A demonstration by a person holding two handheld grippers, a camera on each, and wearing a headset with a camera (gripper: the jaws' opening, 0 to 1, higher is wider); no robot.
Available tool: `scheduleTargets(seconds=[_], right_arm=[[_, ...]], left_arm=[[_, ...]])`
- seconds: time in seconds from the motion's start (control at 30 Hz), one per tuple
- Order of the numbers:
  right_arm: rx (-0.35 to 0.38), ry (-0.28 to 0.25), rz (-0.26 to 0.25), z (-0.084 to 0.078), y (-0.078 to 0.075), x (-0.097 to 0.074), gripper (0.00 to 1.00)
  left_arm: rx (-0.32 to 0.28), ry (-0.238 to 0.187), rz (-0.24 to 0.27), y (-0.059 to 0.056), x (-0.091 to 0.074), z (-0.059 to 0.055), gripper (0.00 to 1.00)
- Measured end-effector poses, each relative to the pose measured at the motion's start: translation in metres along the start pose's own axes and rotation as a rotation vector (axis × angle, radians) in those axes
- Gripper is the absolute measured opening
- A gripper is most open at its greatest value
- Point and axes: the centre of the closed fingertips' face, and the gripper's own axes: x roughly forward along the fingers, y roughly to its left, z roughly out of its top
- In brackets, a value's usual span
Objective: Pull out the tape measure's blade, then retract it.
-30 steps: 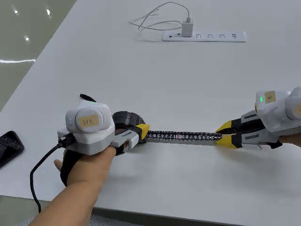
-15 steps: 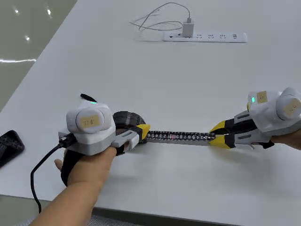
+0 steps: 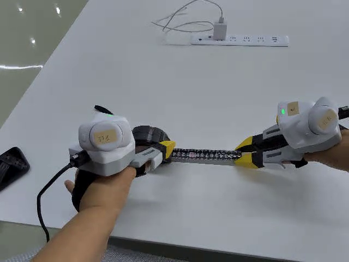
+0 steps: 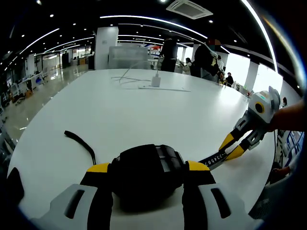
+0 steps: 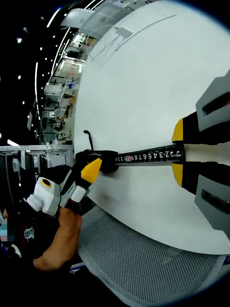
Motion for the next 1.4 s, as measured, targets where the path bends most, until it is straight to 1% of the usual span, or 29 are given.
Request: scheduleTargets(seconds=[0.33, 0.63, 1.07, 1.4], right_arm=[[-0.006, -0.015, 0.01, 0.012, 0.0, 0.014, 0.08], [-0.02, -0.024, 0.019, 0.024, 0.001, 0.029, 0.08], [-0.033, -0.041, 0.033, 0.039, 0.006, 0.039, 0.08], [-0.043, -0.043, 0.044, 0.046, 0.008, 0.046, 0.08]], left_arm=[[0.0, -0.002, 0.001, 0.001, 0.0, 0.0, 0.53], [0.0, -0.003, 0.0, 0.002, 0.001, 0.0, 0.53], [0.0, -0.003, 0.001, 0.002, 0.001, 0.0, 0.53], [0.0, -0.005, 0.002, 0.003, 0.001, 0.0, 0.54]])
